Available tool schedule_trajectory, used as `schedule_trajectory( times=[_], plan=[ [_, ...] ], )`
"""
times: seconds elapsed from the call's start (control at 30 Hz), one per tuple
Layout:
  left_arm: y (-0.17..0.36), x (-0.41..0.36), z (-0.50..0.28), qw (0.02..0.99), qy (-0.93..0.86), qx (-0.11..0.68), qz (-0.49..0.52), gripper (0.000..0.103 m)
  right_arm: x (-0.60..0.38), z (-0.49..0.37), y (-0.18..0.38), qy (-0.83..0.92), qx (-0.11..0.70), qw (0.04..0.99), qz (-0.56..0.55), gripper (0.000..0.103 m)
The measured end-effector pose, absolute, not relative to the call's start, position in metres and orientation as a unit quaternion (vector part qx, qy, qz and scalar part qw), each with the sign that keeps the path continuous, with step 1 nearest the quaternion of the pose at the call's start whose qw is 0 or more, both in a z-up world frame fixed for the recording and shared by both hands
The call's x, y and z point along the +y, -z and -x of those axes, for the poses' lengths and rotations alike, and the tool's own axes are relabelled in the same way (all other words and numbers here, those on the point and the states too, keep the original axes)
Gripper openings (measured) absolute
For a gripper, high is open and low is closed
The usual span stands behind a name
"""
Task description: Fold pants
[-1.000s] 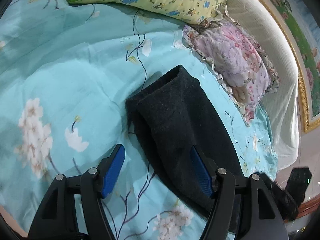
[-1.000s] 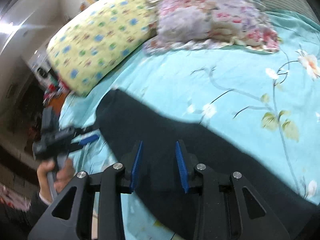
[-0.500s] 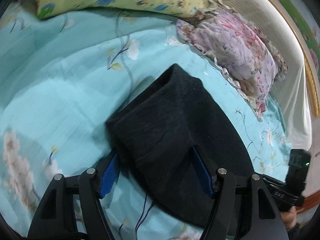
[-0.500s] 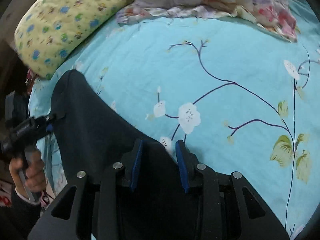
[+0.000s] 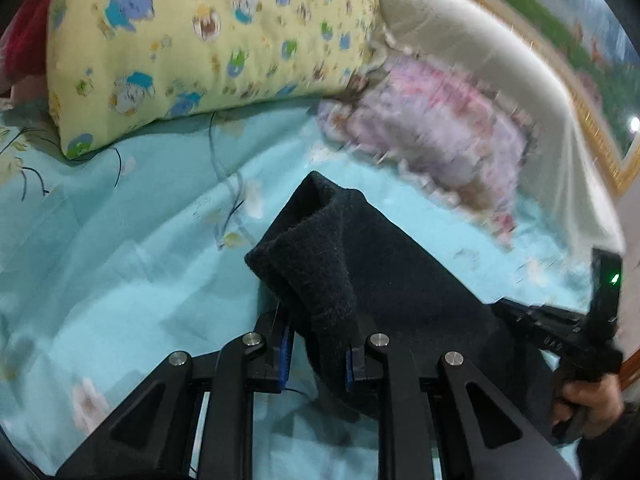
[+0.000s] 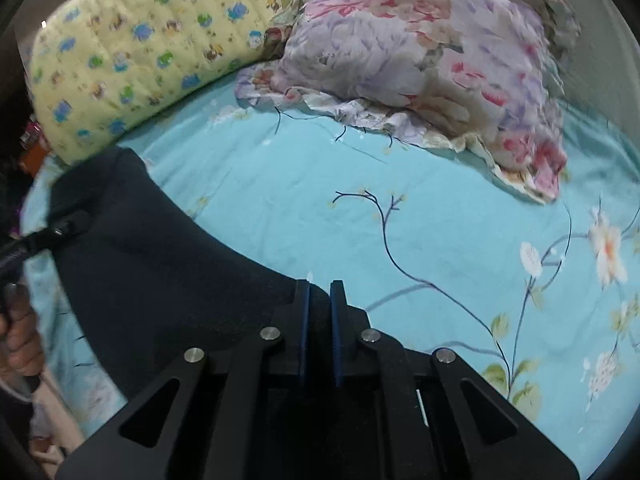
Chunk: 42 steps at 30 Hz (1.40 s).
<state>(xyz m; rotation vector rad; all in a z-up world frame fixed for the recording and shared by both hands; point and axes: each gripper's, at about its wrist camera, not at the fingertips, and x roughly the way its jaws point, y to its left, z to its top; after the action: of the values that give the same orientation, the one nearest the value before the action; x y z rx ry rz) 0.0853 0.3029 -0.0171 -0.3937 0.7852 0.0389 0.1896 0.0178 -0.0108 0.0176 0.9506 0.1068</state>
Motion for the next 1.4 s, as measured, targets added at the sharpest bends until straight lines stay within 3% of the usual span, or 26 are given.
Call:
schedule_trajectory(
  times=[0.1,0.17,0.2,0.47,0.53,0.6,1.2,1.3,1.4],
  plan=[
    [0.031,0.305,-0.087,0.896,-0.034,0.410,0.169,0.034,0.012,-0.198,0.034,-0.035,0.474,0.879,-0.042,0.014],
    [0.027,0.310,-0.077,0.897,-0.059,0.407,0.165,0.055,0.000,-0.191,0.032,-0.032,0.461,0.883,-0.087,0.019],
    [0.024,0.312,-0.071,0.897,-0.082,0.403,0.161,0.074,-0.006,-0.185,0.027,-0.028,0.452,0.885,-0.105,0.020],
    [-0.004,0.309,-0.039,0.906,-0.074,0.376,0.181,0.075,-0.041,-0.105,-0.013,-0.017,0.407,0.897,-0.174,0.020],
    [-0.007,0.294,-0.039,0.907,-0.059,0.380,0.172,0.075,-0.046,-0.086,-0.014,-0.008,0.409,0.894,-0.181,0.025],
    [-0.009,0.273,-0.041,0.908,-0.035,0.384,0.164,0.076,-0.051,-0.065,-0.014,0.002,0.407,0.892,-0.195,0.037],
    [-0.008,0.091,-0.057,0.880,0.171,0.439,0.063,0.081,-0.093,0.097,0.005,0.083,0.373,0.875,-0.299,0.038],
    [-0.009,0.064,-0.056,0.872,0.200,0.444,0.045,0.081,-0.103,0.120,0.008,0.107,0.366,0.870,-0.313,0.047],
    [-0.010,0.033,-0.059,0.865,0.228,0.448,0.017,0.081,-0.116,0.145,0.012,0.133,0.356,0.863,-0.332,0.049]
  ],
)
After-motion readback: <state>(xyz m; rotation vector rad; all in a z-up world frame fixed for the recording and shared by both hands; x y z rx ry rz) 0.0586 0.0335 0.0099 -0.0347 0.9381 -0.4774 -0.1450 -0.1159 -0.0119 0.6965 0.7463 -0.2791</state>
